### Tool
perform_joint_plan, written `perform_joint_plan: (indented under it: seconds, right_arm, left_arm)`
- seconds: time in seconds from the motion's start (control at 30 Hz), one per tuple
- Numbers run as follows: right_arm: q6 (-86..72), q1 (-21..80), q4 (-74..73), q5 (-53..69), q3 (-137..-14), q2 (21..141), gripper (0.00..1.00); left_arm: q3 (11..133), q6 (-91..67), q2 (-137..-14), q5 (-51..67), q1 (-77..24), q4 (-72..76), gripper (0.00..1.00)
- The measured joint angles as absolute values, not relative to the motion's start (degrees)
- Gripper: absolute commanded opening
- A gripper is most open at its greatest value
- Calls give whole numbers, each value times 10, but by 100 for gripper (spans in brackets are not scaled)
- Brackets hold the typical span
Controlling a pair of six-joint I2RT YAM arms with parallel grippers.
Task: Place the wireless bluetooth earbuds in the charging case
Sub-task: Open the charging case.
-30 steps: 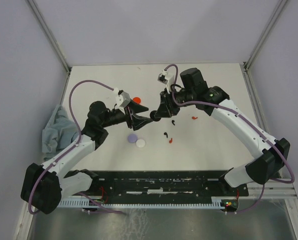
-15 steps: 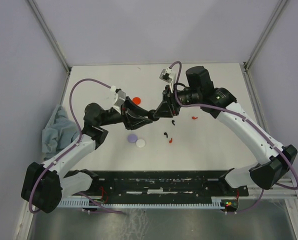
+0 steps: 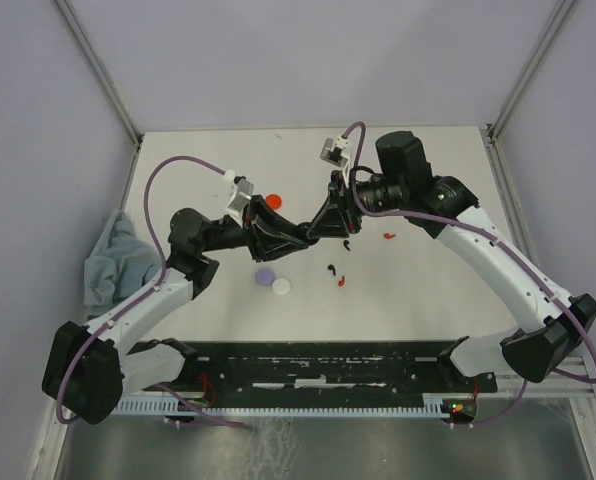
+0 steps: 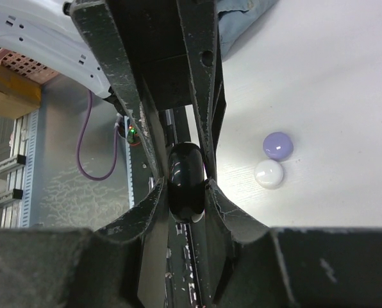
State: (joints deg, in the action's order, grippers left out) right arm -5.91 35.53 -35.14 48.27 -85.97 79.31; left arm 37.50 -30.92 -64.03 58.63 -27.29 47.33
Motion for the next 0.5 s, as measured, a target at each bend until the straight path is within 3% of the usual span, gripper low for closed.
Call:
perform_joint_plan:
  seconds: [0.5]
  right_arm:
    - [-25, 356, -388, 502, -881, 793, 13]
  left_arm:
    - [396, -392, -667, 587, -300, 481, 24]
